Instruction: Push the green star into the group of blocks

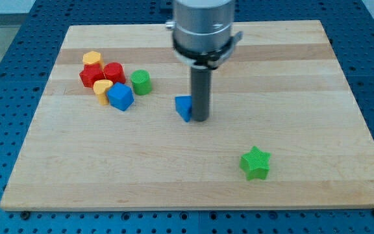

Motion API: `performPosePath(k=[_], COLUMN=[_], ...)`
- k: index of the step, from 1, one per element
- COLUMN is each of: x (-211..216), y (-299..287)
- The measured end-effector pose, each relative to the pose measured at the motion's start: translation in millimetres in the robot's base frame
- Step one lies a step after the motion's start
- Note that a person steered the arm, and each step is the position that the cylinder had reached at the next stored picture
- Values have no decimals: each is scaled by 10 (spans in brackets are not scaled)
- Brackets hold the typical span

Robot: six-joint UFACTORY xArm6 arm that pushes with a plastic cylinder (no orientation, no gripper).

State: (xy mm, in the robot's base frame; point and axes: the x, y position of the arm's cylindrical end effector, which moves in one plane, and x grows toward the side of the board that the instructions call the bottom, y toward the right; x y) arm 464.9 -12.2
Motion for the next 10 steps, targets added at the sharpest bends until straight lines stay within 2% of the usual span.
performPosePath(k=[1,2,3,4,5,6,7,8,9,10], x=[-396,-396,-629,-653,41,832,1026,1010,1023,1502], y=[-919,-985,74,1298,1995,1937,882,-594,-630,-368])
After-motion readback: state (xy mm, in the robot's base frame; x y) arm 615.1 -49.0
